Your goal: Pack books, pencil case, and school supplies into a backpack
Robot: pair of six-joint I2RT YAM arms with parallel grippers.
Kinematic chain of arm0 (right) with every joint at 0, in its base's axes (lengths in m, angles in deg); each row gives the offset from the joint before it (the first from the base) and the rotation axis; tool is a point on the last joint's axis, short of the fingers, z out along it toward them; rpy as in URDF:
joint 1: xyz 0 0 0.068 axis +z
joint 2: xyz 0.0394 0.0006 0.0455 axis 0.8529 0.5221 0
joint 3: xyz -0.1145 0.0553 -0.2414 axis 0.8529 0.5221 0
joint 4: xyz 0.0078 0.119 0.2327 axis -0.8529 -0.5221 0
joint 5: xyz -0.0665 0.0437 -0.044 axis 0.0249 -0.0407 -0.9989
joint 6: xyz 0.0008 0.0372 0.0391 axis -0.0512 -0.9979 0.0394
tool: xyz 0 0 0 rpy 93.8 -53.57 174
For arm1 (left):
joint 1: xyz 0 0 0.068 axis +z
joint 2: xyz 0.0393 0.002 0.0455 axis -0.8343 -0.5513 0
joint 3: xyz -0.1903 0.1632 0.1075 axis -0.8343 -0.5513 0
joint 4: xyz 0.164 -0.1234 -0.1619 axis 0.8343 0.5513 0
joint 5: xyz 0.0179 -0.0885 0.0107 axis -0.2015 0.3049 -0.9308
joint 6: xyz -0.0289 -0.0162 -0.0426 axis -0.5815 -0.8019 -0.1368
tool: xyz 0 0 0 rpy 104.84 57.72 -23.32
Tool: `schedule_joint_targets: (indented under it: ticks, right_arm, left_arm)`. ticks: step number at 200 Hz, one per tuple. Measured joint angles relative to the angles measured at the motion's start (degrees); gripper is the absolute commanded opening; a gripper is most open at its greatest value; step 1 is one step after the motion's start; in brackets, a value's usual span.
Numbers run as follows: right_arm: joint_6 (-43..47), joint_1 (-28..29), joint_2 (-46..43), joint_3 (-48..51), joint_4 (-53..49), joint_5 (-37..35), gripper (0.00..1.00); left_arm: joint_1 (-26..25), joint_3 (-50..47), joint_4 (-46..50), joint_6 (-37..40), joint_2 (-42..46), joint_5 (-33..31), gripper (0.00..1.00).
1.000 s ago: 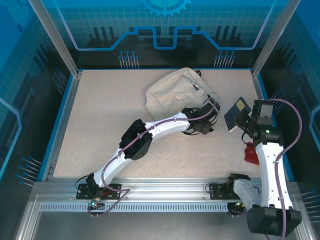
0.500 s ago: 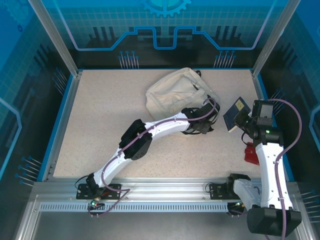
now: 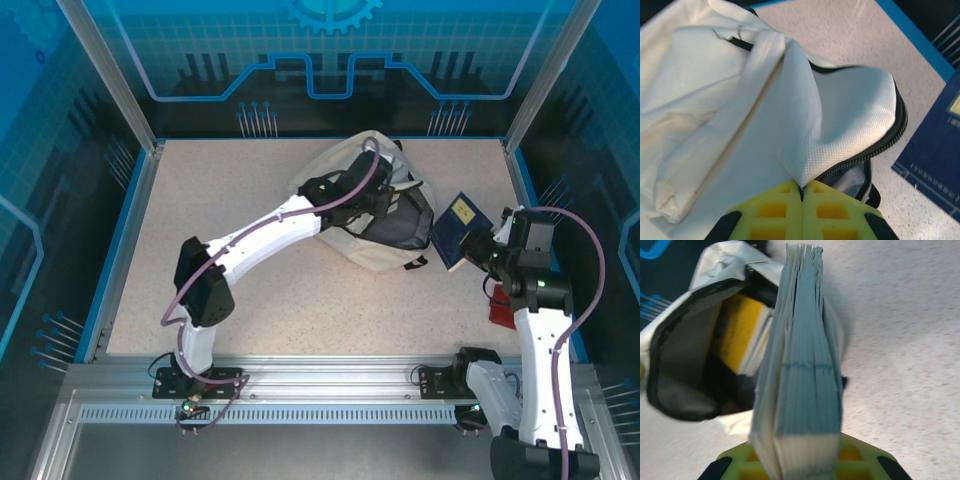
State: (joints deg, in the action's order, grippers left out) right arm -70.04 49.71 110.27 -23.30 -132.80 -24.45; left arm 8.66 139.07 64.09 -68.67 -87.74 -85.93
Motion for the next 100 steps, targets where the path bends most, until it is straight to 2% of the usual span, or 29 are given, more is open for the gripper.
schedule_joint_targets:
  ticks: [49, 100]
  right_arm:
    - [-5.64, 0.02, 1.40, 4.48, 8.09, 16.57, 0.00]
    - [-11.39, 2.16, 5.42, 9.25, 15.30, 21.88, 0.00]
  left_arm:
    - [0.37, -5.92, -3.06, 0.76, 5.44, -0.44, 0.00]
    - [0.37, -11.98, -6.08, 0.70, 11.10, 0.24, 0.00]
